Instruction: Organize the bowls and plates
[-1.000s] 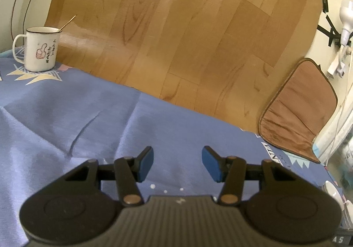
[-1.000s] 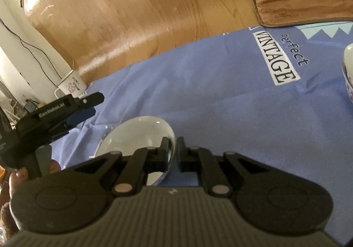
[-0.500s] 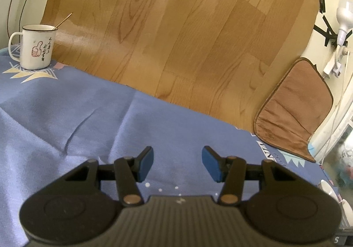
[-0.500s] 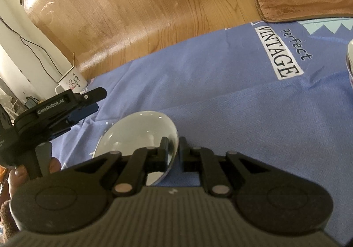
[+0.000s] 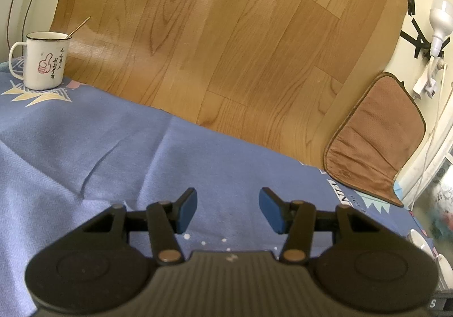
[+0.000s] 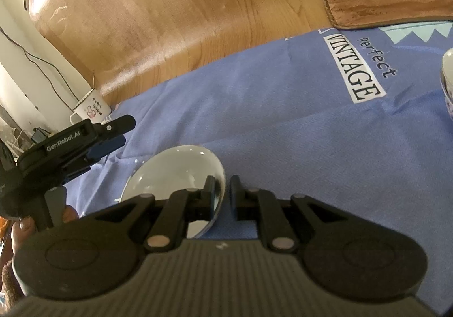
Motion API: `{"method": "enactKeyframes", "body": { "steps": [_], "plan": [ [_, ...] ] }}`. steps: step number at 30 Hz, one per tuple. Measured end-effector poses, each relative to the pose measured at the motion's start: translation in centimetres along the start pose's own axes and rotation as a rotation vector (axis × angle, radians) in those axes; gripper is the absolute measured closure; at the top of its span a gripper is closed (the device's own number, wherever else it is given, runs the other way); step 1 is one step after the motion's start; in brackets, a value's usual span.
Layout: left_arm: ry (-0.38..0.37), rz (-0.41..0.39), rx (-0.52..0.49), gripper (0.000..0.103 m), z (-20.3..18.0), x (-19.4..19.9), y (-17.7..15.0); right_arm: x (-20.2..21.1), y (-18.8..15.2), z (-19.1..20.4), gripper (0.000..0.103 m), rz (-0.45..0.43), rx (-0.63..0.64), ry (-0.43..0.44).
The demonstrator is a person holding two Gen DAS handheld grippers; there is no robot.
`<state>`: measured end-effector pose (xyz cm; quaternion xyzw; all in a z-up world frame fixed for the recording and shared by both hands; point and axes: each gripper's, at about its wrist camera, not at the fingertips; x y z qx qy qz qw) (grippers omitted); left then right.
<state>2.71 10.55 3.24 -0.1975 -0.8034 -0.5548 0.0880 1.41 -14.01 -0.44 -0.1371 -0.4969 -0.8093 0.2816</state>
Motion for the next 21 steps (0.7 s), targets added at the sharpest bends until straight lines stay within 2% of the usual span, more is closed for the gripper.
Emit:
{"method": "enactKeyframes", "body": {
  "steps": [21],
  "plan": [
    [-0.011,-0.002,-0.004,0.054,0.07,0.04,0.03,0.01,-0.07,0.08,0.088,-0.003,0.002,-0.005]
  ]
}}
Point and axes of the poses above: each gripper's, at about its wrist camera, not at the fingertips, and x roughly against the way its jaws point, z to its left, y to its top, and after that the axes turned 8 degrees about -z, right-handed
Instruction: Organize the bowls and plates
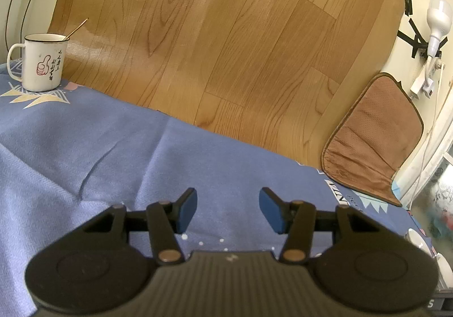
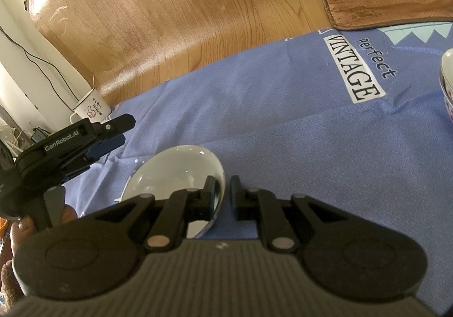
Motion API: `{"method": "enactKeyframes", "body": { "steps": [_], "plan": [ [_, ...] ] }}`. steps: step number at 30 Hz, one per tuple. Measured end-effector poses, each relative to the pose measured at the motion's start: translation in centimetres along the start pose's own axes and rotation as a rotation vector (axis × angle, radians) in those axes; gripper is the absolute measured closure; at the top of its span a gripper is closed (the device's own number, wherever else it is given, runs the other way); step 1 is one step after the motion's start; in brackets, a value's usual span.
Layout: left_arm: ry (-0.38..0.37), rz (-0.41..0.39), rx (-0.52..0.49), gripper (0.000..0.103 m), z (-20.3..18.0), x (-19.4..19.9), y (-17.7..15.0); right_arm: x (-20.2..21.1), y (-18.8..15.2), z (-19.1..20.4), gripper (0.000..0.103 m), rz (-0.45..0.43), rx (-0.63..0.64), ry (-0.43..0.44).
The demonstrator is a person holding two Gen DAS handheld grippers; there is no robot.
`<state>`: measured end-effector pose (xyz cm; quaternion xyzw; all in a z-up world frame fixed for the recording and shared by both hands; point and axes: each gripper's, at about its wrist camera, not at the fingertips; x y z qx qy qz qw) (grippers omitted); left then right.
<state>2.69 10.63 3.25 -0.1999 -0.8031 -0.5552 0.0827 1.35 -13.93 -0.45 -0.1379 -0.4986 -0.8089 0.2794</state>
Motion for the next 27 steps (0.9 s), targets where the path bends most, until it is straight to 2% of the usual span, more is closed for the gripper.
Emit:
{"method": "enactKeyframes", "body": {
  "steps": [27],
  "plan": [
    [-0.003,0.001,-0.001,0.054,0.1,-0.02,0.05,0.23,0.02,0.2,0.088,-0.011,0.019,-0.006]
  ]
}}
Point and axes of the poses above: each gripper's, at about its wrist camera, not at the fingertips, and x roughly against the way its jaws point, z to its left, y to its top, and after that the axes turned 8 degrees about -z, right-handed
